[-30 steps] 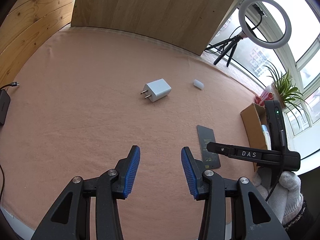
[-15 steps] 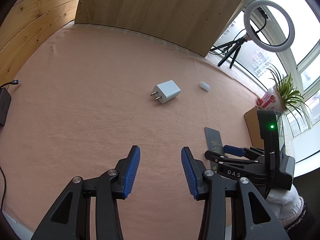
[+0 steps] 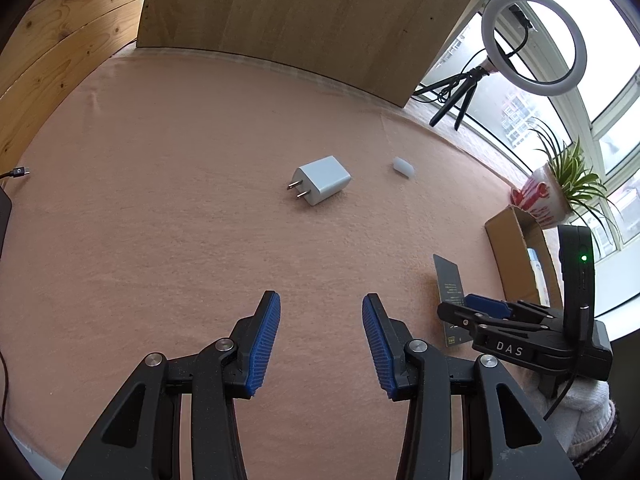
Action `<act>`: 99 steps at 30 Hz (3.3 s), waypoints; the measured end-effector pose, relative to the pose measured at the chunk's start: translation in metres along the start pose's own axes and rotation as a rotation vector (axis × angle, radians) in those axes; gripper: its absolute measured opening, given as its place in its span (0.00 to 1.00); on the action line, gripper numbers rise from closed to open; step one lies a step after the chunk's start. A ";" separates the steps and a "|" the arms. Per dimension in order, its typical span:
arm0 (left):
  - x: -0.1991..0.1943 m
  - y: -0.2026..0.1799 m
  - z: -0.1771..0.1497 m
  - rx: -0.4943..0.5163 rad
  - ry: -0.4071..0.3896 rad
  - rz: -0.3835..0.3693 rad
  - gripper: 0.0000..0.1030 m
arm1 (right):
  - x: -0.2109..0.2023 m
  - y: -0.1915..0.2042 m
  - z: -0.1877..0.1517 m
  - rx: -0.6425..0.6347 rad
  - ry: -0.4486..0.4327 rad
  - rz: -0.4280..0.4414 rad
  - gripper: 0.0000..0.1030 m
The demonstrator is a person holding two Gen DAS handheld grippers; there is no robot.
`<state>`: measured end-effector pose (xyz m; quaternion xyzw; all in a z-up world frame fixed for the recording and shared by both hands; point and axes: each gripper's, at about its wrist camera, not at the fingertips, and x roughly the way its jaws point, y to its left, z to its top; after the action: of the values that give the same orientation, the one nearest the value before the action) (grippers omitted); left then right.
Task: Organize objects
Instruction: 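Carry the black card into the box and open the right gripper, then grasp the white charger with the left gripper while the right grasps the white cap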
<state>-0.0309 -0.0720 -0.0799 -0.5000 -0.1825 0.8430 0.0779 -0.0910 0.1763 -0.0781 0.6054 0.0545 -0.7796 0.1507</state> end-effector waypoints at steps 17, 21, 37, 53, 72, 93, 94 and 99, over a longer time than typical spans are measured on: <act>0.021 -0.035 0.011 0.066 0.033 -0.013 0.45 | -0.095 -0.108 -0.026 0.190 -0.217 -0.128 0.45; 0.025 -0.047 0.014 0.089 0.038 -0.015 0.45 | -0.106 -0.127 -0.031 0.215 -0.244 -0.179 0.45; 0.029 -0.048 0.022 0.089 0.036 0.022 0.45 | -0.099 -0.189 -0.039 0.330 -0.230 -0.250 0.45; 0.043 -0.034 0.049 0.108 0.023 0.094 0.45 | -0.106 -0.171 -0.030 0.308 -0.261 -0.157 0.53; 0.081 -0.036 0.089 0.198 0.031 0.160 0.50 | -0.081 -0.109 0.035 0.170 -0.265 -0.001 0.53; 0.142 -0.035 0.117 0.314 0.061 0.176 0.56 | 0.011 -0.052 0.157 0.087 -0.149 0.119 0.53; 0.145 -0.034 0.117 0.308 0.069 0.167 0.56 | 0.014 -0.051 0.161 0.090 -0.142 0.122 0.53; 0.146 -0.034 0.110 0.293 0.069 0.133 0.38 | 0.030 -0.047 0.175 0.094 -0.119 0.132 0.53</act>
<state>-0.1996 -0.0202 -0.1379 -0.5230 -0.0212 0.8462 0.1000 -0.2740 0.1690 -0.0663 0.5669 -0.0312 -0.8042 0.1758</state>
